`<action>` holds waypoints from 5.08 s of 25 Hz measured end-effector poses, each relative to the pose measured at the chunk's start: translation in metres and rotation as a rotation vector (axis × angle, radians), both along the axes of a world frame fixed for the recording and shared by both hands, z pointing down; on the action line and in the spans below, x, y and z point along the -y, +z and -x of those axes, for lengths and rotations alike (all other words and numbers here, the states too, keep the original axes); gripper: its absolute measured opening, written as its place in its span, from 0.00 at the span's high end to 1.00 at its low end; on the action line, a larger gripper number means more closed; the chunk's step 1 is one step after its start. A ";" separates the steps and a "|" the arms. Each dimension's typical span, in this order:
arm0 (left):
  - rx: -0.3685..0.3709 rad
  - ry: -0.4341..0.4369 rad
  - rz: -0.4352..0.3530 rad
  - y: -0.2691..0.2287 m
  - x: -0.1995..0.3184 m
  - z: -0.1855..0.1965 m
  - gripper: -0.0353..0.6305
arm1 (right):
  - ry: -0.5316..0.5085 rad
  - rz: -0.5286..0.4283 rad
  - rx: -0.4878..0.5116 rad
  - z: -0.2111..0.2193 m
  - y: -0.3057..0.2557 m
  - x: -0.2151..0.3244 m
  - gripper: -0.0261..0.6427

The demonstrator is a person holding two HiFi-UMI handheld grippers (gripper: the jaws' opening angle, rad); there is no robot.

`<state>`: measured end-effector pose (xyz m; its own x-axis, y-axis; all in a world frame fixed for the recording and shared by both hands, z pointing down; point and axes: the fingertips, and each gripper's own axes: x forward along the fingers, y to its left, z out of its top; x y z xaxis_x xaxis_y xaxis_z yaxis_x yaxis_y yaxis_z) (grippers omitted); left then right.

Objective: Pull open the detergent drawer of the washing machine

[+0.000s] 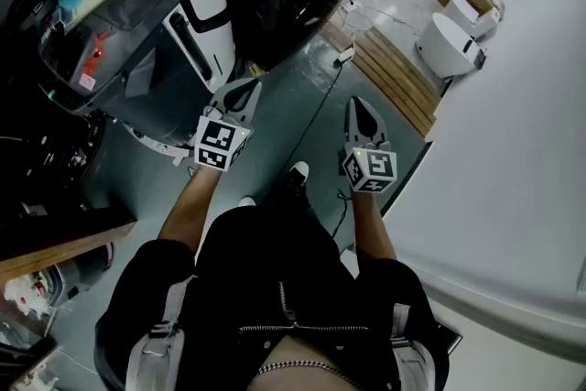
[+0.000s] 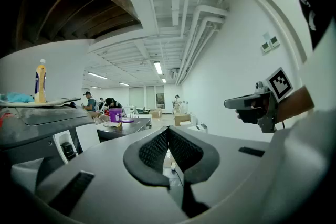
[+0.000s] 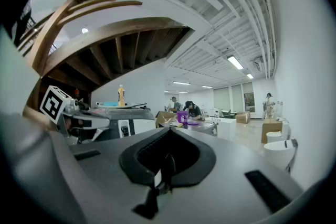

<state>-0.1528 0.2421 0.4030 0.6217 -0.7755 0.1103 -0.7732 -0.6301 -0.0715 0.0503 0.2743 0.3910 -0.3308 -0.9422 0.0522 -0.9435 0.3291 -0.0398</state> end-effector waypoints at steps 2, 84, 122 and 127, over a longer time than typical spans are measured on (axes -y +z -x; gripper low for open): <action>-0.004 0.004 0.005 0.001 -0.004 0.000 0.92 | -0.001 0.002 0.035 -0.002 -0.001 -0.005 0.95; 0.092 0.107 0.100 0.032 0.472 -0.094 0.92 | -0.119 0.140 0.126 -0.007 0.035 0.508 0.95; 0.029 -0.019 0.316 0.133 0.494 -0.110 0.92 | -0.341 0.554 0.846 -0.003 0.210 0.571 0.90; 0.029 -0.075 0.344 0.142 0.495 -0.103 0.92 | -0.458 0.594 0.933 0.006 0.235 0.591 0.71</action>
